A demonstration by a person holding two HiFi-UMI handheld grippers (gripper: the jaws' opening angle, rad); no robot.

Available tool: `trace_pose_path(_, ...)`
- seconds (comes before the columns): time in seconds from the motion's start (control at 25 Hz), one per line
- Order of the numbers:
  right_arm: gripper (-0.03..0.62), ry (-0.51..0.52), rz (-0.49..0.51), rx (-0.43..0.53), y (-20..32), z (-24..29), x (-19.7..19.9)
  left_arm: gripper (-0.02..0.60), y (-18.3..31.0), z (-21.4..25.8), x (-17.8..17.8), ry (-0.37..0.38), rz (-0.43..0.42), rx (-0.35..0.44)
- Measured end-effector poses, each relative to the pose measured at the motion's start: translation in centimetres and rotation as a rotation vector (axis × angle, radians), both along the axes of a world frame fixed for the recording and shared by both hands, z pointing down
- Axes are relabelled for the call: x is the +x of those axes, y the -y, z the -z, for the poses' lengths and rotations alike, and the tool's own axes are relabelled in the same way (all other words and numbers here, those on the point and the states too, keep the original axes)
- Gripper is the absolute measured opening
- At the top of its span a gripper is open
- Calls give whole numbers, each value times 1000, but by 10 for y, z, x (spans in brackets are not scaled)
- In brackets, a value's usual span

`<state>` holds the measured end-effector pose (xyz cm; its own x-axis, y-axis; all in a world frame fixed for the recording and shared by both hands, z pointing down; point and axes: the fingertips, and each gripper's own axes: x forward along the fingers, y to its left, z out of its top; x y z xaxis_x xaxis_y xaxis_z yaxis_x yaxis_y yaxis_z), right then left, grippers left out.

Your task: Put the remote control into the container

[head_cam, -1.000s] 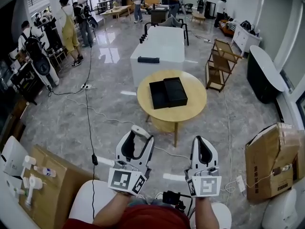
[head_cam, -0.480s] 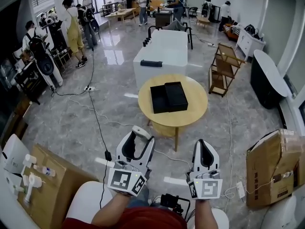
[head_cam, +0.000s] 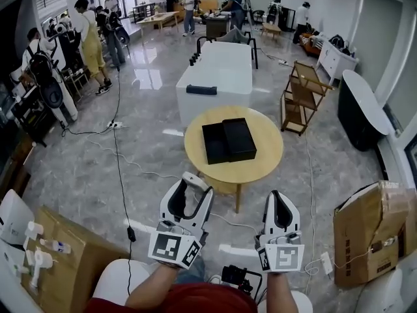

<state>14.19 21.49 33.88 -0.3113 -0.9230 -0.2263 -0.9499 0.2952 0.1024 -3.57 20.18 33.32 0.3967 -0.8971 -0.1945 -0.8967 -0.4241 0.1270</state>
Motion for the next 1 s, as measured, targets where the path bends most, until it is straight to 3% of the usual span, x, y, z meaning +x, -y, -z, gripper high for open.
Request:
trace_pose_path(0.44, 21, -28, 14, -12, 90, 0, -62, 276, 87, -6, -47, -14, -12, -12)
trace_pose_path(1.0, 21, -44, -43, -36, 176, -1, -120, 276, 177, -11, -105, -36, -64, -38)
